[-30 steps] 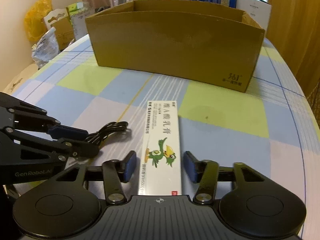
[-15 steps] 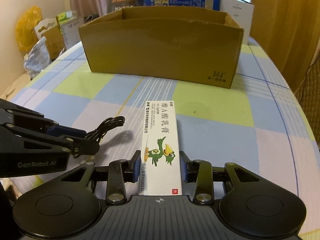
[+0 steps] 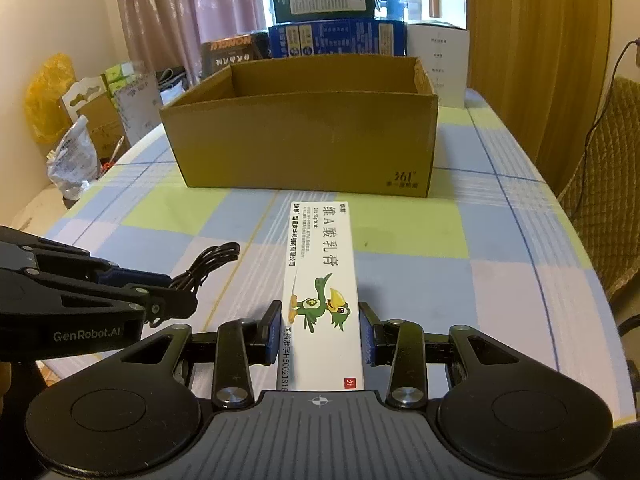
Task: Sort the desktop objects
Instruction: 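Lift and carry the cable and medicine carton over the cardboard box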
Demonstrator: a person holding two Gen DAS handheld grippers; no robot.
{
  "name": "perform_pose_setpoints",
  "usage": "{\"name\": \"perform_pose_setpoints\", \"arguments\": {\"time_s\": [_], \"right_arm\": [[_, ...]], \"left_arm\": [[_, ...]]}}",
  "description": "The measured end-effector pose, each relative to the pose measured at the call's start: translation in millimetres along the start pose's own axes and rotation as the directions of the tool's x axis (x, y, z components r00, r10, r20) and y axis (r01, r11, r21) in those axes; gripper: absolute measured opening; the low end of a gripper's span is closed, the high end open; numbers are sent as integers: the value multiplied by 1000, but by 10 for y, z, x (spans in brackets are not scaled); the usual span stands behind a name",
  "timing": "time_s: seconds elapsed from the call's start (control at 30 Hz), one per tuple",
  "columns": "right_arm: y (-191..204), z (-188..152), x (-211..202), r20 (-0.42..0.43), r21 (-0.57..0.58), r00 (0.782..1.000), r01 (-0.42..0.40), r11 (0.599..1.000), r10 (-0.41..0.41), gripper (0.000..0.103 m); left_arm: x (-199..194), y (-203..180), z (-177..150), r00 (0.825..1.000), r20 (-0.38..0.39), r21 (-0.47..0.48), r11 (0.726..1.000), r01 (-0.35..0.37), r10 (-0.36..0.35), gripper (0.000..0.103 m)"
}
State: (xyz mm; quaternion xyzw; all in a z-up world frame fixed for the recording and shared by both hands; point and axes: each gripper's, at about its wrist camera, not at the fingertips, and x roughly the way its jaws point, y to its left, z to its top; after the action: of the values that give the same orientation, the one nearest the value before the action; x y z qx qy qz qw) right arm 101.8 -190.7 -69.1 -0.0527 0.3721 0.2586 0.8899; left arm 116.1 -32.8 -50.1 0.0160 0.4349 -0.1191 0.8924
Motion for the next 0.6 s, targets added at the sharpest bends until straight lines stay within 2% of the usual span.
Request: {"name": "perform_pose_setpoints", "arguments": {"time_s": [0.6], "right_arm": [[-33, 26, -160, 26, 25, 1000, -7, 1000, 7, 35]], "left_arm": [[-203, -123, 34, 1000, 27, 15, 1000, -5, 4, 17]]}}
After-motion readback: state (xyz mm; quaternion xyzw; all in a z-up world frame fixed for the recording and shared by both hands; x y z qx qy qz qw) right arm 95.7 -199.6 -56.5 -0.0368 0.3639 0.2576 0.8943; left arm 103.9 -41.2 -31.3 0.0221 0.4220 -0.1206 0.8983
